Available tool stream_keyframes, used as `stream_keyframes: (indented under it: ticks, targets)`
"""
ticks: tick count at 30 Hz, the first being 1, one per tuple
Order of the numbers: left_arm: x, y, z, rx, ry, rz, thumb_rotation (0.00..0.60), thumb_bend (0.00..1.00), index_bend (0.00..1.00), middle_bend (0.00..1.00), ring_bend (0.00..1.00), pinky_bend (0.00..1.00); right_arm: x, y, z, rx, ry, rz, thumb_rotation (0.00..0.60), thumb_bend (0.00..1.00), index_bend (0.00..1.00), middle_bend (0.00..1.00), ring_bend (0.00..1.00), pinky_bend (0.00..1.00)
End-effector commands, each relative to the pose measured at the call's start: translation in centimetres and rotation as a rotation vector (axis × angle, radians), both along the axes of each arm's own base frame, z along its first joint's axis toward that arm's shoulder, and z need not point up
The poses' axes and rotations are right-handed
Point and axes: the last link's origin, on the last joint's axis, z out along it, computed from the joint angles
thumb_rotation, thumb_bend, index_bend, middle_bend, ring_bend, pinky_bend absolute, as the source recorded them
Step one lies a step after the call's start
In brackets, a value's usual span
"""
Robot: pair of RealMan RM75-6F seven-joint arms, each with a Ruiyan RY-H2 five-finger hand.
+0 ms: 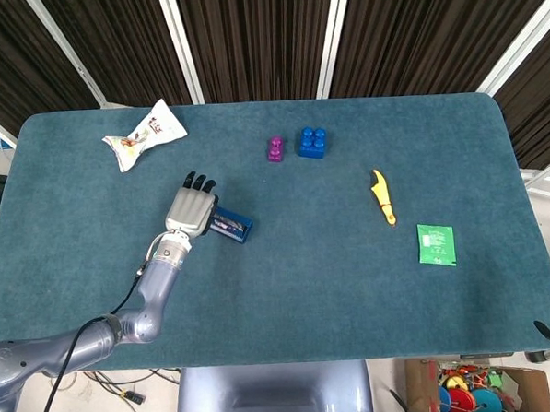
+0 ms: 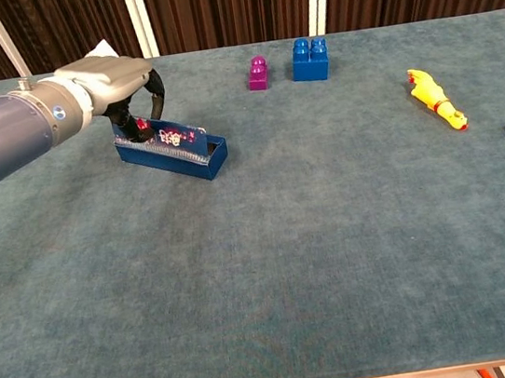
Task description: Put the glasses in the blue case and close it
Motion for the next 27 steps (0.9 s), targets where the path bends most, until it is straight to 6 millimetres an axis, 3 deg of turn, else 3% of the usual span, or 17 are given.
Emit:
stream_keyframes:
  ticks: [1,9,15,19,27]
  targets:
    - [0.4,0.4,-0.2,0.003,0.000,0.003,0.600,0.45,0.57,0.18,0.06,0.03,0.0,0.0,0.0,0.000,0.000,0.000,0.600,0.16,0.00,0.02,0.13,0.24]
    - [0.8,1.4,-1.0,-0.009,0.012,0.029,0.600,0.44,0.49,0.16,0.04,0.01,0.0,0.0,0.0,0.005,0.000,-0.004,0.600,0.16,0.00,0.02,0.13,0.24]
    - [1.2,2.1,-1.7,-0.019,0.004,0.068,0.600,0.43,0.27,0.16,0.04,0.01,0.0,0.0,0.0,0.006,0.000,-0.006,0.600,0.16,0.00,0.02,0.13,0.24]
    - [1.5,2.6,-2.2,-0.020,-0.003,0.099,0.600,0.43,0.21,0.16,0.04,0.01,0.0,0.0,0.0,0.006,-0.003,-0.008,0.600,0.16,0.00,0.02,0.13,0.24]
    - [1.7,3.2,-2.3,0.007,0.024,0.096,0.600,0.28,0.14,0.14,0.03,0.01,-0.1,0.0,0.0,0.007,-0.008,-0.010,0.600,0.16,0.00,0.02,0.13,0.24]
